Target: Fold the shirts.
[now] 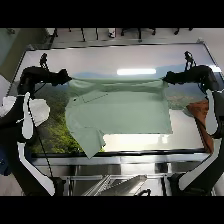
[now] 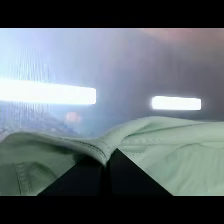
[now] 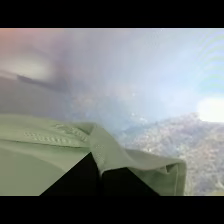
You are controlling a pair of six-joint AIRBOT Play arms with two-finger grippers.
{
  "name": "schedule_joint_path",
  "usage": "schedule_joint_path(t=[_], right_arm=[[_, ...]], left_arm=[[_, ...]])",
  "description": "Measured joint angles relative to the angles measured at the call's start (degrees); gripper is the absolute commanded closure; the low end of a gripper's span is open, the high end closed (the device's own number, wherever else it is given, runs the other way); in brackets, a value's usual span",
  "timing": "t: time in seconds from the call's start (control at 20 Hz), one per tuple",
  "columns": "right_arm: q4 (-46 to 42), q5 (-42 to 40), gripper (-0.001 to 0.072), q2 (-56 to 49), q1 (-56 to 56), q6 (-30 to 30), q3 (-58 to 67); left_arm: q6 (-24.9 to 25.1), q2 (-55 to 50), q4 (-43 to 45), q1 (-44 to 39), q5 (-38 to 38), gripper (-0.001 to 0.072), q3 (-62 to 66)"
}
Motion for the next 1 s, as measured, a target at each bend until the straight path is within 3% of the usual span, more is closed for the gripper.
schedule_joint_path(t=[0.4,0.85,0.9,0.95,1.0], right_arm=[[-12.46,-5.88,0.0692,-1.62,0.28,4.59,1.16],[-20.52,-5.14,0.0691,-3.52,3.06,8.24,1.22],[-21.05,-5.03,0.0664,-3.56,3.30,8.37,1.22],[-21.46,-5.03,0.0485,-3.58,3.50,8.44,1.22],[-22.36,-5.03,0.0290,-3.56,3.67,8.50,1.25]], left_arm=[[-7.26,-0.55,18.69,-3.93,6.99,0.0681,-2.91],[-10.14,-0.55,27.06,-6.78,3.96,0.0680,-6.05],[-10.34,-0.55,27.58,-7.02,3.63,0.0680,-5.99],[-10.36,-0.57,27.93,-7.28,3.63,0.0596,-5.75],[-10.36,-0.57,28.70,-7.56,3.43,0.0246,-5.25]])
